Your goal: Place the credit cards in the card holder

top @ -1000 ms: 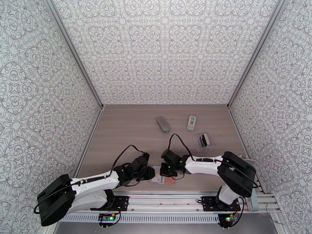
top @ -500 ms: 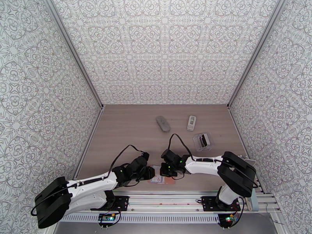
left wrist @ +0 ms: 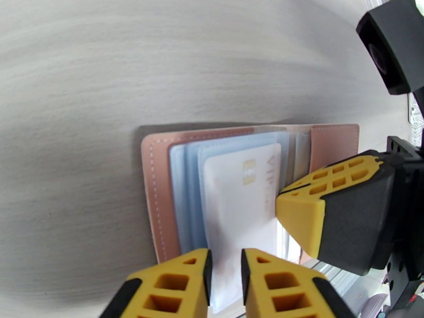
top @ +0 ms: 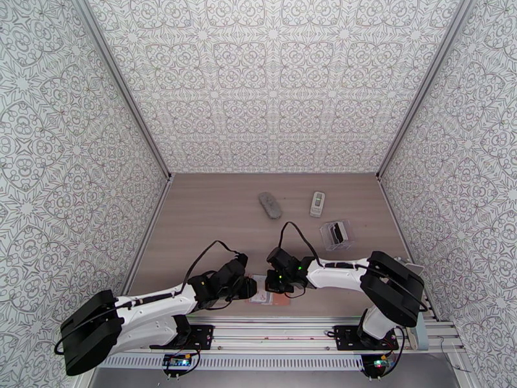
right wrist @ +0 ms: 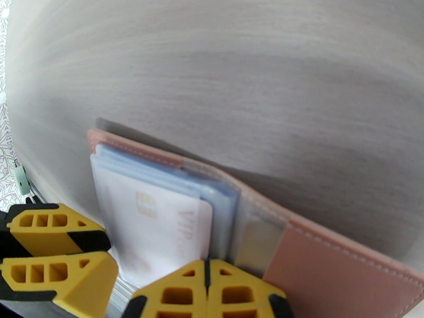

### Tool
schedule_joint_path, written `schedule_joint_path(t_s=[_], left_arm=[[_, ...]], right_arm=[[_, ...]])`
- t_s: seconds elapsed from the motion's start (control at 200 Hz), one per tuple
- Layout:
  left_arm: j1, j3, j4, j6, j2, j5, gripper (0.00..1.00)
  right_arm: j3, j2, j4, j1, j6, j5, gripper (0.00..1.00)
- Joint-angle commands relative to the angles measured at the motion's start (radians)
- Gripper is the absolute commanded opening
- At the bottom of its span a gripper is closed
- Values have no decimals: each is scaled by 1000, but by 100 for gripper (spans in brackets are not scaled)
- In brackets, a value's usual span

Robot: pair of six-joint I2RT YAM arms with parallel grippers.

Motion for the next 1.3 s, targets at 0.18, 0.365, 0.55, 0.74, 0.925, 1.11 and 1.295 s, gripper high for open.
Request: schedule_joint_path(t_s=[0.18,0.365,0.55,0.74,0.925,1.11,1.295], left_arm=[[-20,44,-52,18,-15,-46,26],[-21,41,-73,22,-35,-63,27],[-23,38,-45,19,-12,-43,27],[-28,45,-34,19,8,-39,27],[-34,54,-31,23,16,-36,27],[-38,63,-17,26,34,-22,27],[-43,73,-12,32,45,-14,27]], right_arm=[[-9,25,-16,7,-5,5,0],[-10,24,-16,7,-5,5,0],[-8,27,-16,7,-7,3,0],[-5,27,-19,7,-9,2,0],[-3,28,-22,7,-10,2,0],[0,29,-24,7,-12,1,0],[8,29,-30,7,-15,-1,0]])
